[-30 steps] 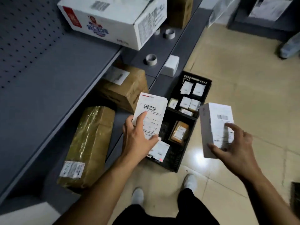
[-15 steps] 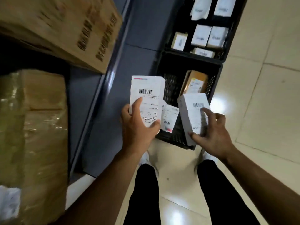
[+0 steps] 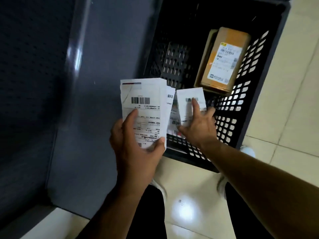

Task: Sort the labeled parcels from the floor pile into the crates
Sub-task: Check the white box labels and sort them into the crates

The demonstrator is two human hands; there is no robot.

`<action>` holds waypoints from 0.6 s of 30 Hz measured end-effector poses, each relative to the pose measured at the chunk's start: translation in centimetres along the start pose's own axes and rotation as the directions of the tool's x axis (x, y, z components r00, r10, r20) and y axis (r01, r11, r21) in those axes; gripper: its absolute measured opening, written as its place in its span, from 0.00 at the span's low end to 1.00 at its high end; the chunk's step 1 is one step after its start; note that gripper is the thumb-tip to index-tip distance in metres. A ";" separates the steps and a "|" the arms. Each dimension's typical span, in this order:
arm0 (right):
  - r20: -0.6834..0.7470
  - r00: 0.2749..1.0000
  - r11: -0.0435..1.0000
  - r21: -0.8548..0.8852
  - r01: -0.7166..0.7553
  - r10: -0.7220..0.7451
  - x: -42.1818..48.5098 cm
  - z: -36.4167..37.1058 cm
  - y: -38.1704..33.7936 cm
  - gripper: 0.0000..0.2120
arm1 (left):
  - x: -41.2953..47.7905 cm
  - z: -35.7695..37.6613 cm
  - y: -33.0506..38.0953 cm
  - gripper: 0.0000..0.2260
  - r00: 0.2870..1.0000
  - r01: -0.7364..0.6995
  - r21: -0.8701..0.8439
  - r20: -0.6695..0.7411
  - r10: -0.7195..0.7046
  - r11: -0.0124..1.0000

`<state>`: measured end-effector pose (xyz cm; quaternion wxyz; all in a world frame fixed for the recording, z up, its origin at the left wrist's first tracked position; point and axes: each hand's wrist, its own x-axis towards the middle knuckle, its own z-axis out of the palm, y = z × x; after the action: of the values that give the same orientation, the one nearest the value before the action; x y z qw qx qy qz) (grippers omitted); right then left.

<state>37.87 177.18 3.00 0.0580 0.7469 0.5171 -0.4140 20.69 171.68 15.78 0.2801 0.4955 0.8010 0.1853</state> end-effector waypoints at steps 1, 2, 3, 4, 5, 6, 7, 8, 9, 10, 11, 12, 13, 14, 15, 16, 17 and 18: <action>0.006 1.000 1.000 -0.002 0.000 0.000 0.6 0.4 -0.2 0.54 | -0.1 0.2 -0.2 0.42 1.000 -0.009 -0.001 0.008 0.009 1.000; 0.020 1.000 1.000 0.009 -0.020 0.020 1.2 1.2 -0.2 0.55 | -0.1 0.5 -0.6 0.42 1.000 -0.015 0.000 0.016 0.015 1.000; 0.028 0.999 0.999 0.025 -0.043 0.042 1.6 1.8 -0.3 0.55 | -0.1 0.6 -0.8 0.41 1.000 -0.014 -0.004 0.018 0.014 1.000; 0.034 0.998 0.997 0.043 -0.060 0.058 1.9 2.5 -0.3 0.56 | -0.1 0.6 -1.1 0.41 1.000 -0.014 -0.009 0.019 0.014 1.000; 0.038 0.997 0.996 0.058 -0.065 0.063 2.0 3.2 -0.2 0.56 | 0.1 0.7 -1.3 0.41 1.000 -0.006 -0.015 0.021 0.006 1.000; 0.043 0.998 0.996 0.073 -0.058 0.055 2.1 3.8 -0.2 0.56 | 0.2 0.7 -1.5 0.41 1.000 0.000 -0.015 0.021 0.001 1.000; 0.059 0.997 0.995 0.084 -0.046 0.041 2.1 4.2 -0.2 0.56 | 0.4 0.8 -1.7 0.42 1.000 0.003 -0.008 0.021 -0.002 1.000; 0.077 0.997 0.996 0.086 -0.035 0.029 2.0 4.5 -0.2 0.55 | 0.5 0.7 -1.8 0.42 1.000 0.001 0.001 0.023 -0.001 1.000; 0.091 0.996 0.997 0.076 -0.026 0.019 2.0 4.6 -0.1 0.54 | 0.6 0.8 -1.9 0.43 1.000 -0.006 0.012 0.027 0.005 1.000; 0.101 0.995 0.998 0.059 -0.019 0.013 1.9 4.6 0.0 0.53 | 0.6 0.8 -1.9 0.44 0.999 -0.011 0.024 0.031 0.010 1.000; 0.110 0.994 0.999 0.047 -0.015 0.010 1.9 4.4 0.0 0.52 | 0.6 0.9 -1.9 0.45 0.999 -0.016 0.036 0.036 0.015 0.999; 0.121 0.993 0.999 0.038 -0.012 0.007 2.0 4.3 0.2 0.53 | 0.6 1.0 -1.8 0.45 0.999 -0.023 0.046 0.043 0.021 0.999; 0.133 0.991 1.000 0.026 -0.005 0.002 2.1 4.0 0.4 0.54 | 0.7 1.2 -1.7 0.45 0.998 -0.031 0.052 0.049 0.028 0.998; 0.153 0.988 1.000 0.008 0.004 -0.006 2.2 3.7 0.5 0.56 | 0.7 1.4 -1.6 0.45 0.998 -0.037 0.057 0.056 0.034 0.998; 0.182 0.983 1.000 -0.012 0.014 -0.011 2.2 3.4 0.6 0.56 | 0.7 1.7 -1.4 0.45 0.997 -0.041 0.063 0.065 0.037 0.997; 0.211 0.977 0.999 -0.034 0.028 -0.021 2.1 2.9 0.7 0.56 | 0.8 1.9 -1.2 0.46 0.997 -0.046 0.067 0.073 0.041 0.997; 0.232 0.972 0.997 -0.057 0.048 -0.033 2.0 2.4 0.7 0.55 | 0.8 2.1 -0.9 0.46 0.996 -0.053 0.069 0.076 0.047 0.996; 0.244 0.969 0.995 -0.083 0.063 -0.041 1.8 1.8 0.7 0.53 | 0.9 2.3 -0.5 0.46 0.996 -0.055 0.068 0.076 0.050 0.996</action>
<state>37.70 177.26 0.38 0.1432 0.6738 0.5437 -0.4796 21.44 172.34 13.45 0.2872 0.5324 0.7828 0.1459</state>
